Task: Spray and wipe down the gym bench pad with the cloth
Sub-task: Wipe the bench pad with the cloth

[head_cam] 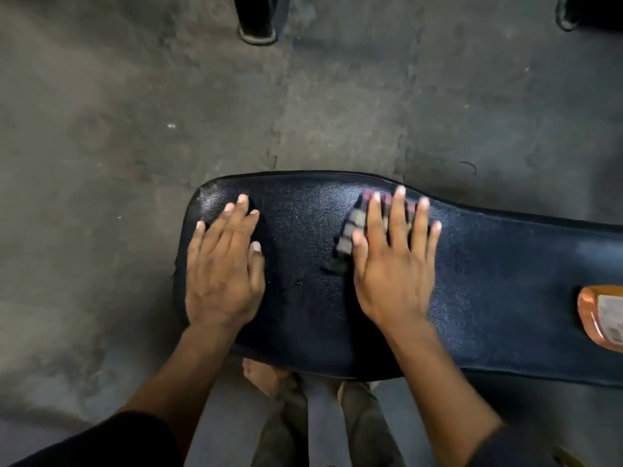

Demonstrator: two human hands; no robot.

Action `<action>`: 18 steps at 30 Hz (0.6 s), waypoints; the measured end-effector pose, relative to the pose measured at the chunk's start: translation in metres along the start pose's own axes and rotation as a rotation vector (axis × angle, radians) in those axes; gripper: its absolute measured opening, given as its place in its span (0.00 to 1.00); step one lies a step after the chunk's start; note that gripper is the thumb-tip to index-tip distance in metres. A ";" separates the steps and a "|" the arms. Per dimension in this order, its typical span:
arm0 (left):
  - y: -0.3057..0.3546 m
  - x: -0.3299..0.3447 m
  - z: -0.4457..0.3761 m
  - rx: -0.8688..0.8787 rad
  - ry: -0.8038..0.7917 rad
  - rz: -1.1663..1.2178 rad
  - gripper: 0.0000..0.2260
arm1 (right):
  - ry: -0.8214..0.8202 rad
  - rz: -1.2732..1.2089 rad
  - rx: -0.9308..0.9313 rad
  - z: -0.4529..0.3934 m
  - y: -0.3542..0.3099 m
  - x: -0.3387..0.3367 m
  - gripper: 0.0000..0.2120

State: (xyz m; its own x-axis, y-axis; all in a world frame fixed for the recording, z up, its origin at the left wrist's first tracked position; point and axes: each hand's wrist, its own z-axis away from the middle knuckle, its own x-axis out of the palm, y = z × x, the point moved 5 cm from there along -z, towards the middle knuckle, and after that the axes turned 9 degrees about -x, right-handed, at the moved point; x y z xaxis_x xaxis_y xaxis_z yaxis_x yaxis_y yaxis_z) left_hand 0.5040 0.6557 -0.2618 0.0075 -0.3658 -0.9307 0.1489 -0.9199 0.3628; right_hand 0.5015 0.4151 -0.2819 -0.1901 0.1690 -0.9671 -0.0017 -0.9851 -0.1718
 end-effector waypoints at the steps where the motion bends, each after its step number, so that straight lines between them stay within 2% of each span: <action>1: -0.002 0.000 0.000 0.002 0.004 0.002 0.23 | 0.003 -0.013 -0.004 -0.021 -0.014 -0.001 0.31; 3: -0.005 0.002 -0.001 -0.009 0.007 0.022 0.23 | 0.011 -0.013 -0.087 -0.040 -0.047 0.000 0.32; 5: -0.006 0.002 -0.001 -0.028 0.008 0.056 0.23 | 0.019 -0.017 -0.206 -0.026 -0.073 0.008 0.32; 8: -0.009 0.001 -0.004 -0.042 0.002 0.086 0.24 | -0.034 -0.027 -0.359 0.045 -0.085 0.022 0.33; 10: -0.010 0.001 -0.005 -0.042 0.002 0.090 0.24 | -0.090 0.001 -0.394 0.096 -0.069 0.029 0.32; 14: -0.010 0.004 -0.003 -0.034 0.020 0.081 0.23 | -0.136 0.087 -0.242 0.113 -0.010 0.020 0.30; 18: -0.011 0.005 -0.002 -0.030 0.007 0.084 0.23 | -0.037 0.068 -0.001 0.027 -0.003 0.002 0.31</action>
State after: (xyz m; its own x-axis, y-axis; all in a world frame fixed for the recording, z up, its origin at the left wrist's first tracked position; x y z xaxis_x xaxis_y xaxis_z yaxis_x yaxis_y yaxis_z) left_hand 0.5047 0.6644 -0.2710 0.0276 -0.4404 -0.8974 0.1766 -0.8815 0.4380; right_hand 0.4745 0.4177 -0.2785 -0.2263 0.1001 -0.9689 0.0135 -0.9943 -0.1059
